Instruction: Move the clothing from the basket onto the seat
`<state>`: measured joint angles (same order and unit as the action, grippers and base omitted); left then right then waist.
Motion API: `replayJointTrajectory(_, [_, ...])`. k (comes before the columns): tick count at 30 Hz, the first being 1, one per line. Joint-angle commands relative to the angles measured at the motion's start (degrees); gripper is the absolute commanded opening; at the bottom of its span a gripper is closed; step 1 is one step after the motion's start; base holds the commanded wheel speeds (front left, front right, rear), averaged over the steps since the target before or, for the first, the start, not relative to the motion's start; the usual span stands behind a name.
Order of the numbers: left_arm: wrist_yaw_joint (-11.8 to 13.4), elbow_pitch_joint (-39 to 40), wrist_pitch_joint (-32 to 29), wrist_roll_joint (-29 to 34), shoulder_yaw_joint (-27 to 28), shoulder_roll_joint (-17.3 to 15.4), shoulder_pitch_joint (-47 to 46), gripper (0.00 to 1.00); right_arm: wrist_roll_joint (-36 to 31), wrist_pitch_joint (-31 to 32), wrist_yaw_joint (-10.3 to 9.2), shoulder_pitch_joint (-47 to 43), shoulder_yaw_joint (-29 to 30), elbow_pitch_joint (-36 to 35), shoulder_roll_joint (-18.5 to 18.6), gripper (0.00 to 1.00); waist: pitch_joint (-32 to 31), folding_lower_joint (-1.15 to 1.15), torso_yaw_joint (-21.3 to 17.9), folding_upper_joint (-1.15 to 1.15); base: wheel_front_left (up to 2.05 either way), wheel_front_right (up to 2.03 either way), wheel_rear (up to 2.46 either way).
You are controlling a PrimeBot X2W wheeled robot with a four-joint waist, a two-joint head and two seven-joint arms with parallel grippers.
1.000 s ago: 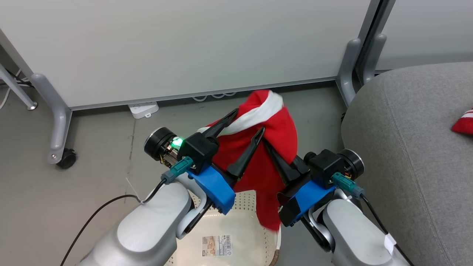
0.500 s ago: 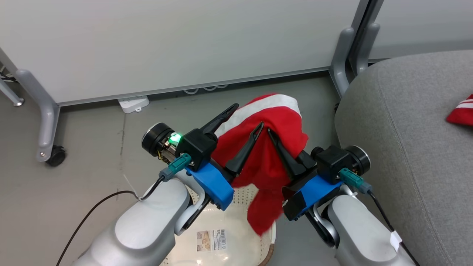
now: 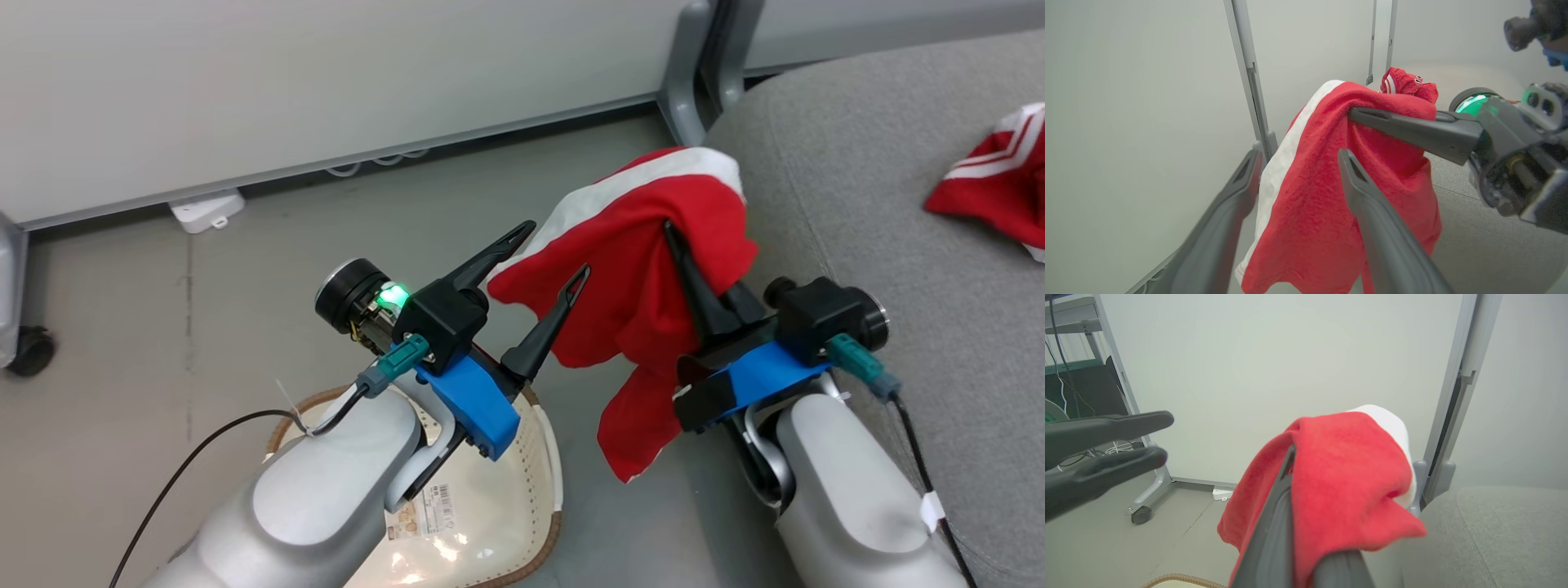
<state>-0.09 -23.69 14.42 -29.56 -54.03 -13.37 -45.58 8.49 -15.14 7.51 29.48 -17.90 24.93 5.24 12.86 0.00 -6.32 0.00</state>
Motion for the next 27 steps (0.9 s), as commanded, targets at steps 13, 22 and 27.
replayJointTrajectory(13, [-0.9, 1.2, -1.0, 1.7, -2.9, 0.5, -1.6, 1.00, -2.2, 0.0, -0.04, -3.6, 13.8, -6.0, -0.3, 0.00, 4.4, 0.00, -8.1, 0.00, 0.00, 0.00, 0.00])
replayJointTrajectory(22, [-1.4, 1.7, -2.0, 2.2, -4.9, 0.5, -1.3, 1.00, -2.5, 0.0, -0.04, -5.9, 18.8, -8.5, -1.2, 0.00, 6.1, 0.00, -13.9, 0.00, 0.00, 0.00, 0.00])
replayJointTrajectory(27, [-1.5, 2.0, -2.5, 2.3, -5.7, 0.4, -1.3, 1.00, -2.3, 0.0, -0.04, -7.4, 20.3, -9.2, -1.8, 0.00, 7.2, 0.00, -16.2, 0.00, 0.00, 0.00, 0.00])
